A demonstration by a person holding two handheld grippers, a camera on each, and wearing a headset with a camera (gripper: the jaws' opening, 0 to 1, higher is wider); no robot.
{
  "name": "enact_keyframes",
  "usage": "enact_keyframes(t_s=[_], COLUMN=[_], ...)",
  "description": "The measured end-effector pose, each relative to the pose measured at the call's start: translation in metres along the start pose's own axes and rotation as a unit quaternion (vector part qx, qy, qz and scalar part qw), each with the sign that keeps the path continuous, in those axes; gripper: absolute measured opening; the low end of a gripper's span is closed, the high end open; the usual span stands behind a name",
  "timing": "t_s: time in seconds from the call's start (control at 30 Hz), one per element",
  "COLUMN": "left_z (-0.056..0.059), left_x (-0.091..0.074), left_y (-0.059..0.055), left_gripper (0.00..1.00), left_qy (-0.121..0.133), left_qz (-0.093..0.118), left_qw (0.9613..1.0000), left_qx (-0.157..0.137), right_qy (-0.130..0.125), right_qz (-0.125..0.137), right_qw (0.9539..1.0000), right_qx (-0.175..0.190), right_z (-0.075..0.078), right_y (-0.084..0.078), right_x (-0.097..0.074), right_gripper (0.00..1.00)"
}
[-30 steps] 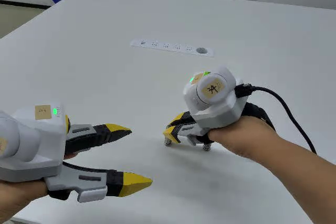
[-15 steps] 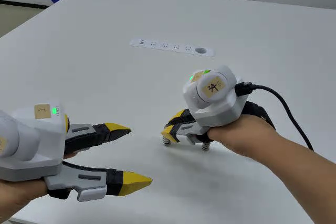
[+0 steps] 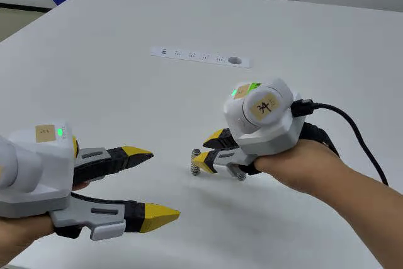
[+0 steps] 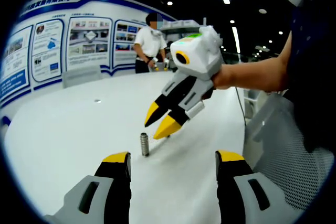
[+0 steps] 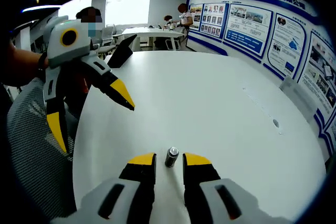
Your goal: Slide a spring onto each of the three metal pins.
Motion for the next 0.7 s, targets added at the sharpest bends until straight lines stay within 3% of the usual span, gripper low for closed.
enact_keyframes(t_s=[0.7], left_z=[0.002], left_x=[0.002], left_y=[0.003], left_gripper=[0.68], left_qy=[0.0], left_qz=[0.002], left_qw=[1.0], left_qx=[0.0], right_qy=[-0.003], right_qz=[0.018], right_qw=[0.9998], right_qx=[0.006], right_z=[-0.014], right_y=[-0.011], right_x=[-0.046], right_gripper=[0.22])
Point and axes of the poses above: the centre of the closed fingertips' face, and the gripper's own axes: x roughly forward along the fingers, z roughly to its right, y roughly out of its top, the point moved 3 cm from there along -x, roughly backward along the fingers, and after that the axes turned 9 degrees about -y, right-handed, at the moved point
